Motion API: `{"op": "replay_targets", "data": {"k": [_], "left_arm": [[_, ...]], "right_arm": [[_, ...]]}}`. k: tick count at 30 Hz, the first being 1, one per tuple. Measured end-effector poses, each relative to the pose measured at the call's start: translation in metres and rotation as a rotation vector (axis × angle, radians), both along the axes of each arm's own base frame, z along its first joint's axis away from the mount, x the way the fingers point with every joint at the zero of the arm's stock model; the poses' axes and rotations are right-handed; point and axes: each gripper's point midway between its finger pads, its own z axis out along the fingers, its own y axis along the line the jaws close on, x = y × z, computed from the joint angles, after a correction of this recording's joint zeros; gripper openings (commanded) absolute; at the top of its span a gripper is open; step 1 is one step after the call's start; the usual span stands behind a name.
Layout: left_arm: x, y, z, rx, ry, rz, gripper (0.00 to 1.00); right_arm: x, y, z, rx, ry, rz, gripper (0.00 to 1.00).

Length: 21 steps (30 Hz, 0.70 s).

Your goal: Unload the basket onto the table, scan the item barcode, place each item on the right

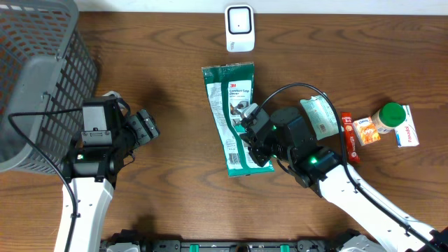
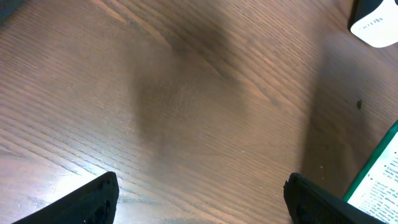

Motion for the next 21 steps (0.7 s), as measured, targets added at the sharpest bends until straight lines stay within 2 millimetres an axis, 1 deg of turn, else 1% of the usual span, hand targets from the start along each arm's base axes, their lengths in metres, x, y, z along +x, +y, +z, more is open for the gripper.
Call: {"op": "replay_targets", "data": {"k": [21], "left_arm": [[0.0,0.0005,0.0,0.002,0.0,0.002,0.87]], "right_arm": [[0.001,0.0007,0.0014,0.004,-0.006,0.0,0.01]]}}
